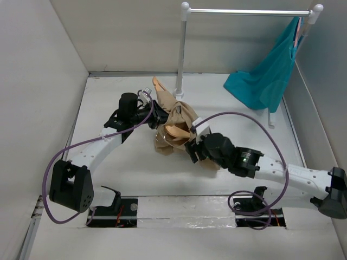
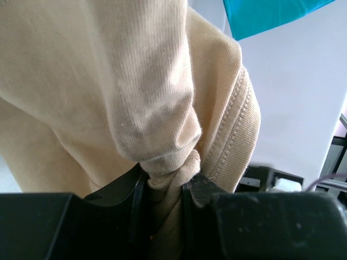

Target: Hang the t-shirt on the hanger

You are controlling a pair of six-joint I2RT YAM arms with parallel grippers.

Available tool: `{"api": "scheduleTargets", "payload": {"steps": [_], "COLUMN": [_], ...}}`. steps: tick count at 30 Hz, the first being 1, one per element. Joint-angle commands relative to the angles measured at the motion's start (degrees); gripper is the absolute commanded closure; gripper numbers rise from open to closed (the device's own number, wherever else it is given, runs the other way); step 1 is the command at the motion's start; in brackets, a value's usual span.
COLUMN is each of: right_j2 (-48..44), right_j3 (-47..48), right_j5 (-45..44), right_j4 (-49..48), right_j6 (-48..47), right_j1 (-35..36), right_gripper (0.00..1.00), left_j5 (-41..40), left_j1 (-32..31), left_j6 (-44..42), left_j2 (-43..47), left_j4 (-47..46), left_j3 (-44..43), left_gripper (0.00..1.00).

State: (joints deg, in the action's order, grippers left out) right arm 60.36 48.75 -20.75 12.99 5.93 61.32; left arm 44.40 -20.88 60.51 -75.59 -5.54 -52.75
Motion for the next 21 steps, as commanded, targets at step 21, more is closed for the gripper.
{"api": "scheduleTargets", "payload": {"steps": [21], "right_j2": [6.2], "right_j3": [4.8], "right_j5": [-29.8], "right_j4": [4.8], "right_j6": [-6.2], "right_j1": [10.6], "right_gripper": [0.27], "left_j5": [3.2], "left_j1": [0.1], "left_j6": [0.9], "left_j2": [2.7], "left_j4": [-3.9], "left_j3": [-3.8], "left_gripper": [1.0]}}
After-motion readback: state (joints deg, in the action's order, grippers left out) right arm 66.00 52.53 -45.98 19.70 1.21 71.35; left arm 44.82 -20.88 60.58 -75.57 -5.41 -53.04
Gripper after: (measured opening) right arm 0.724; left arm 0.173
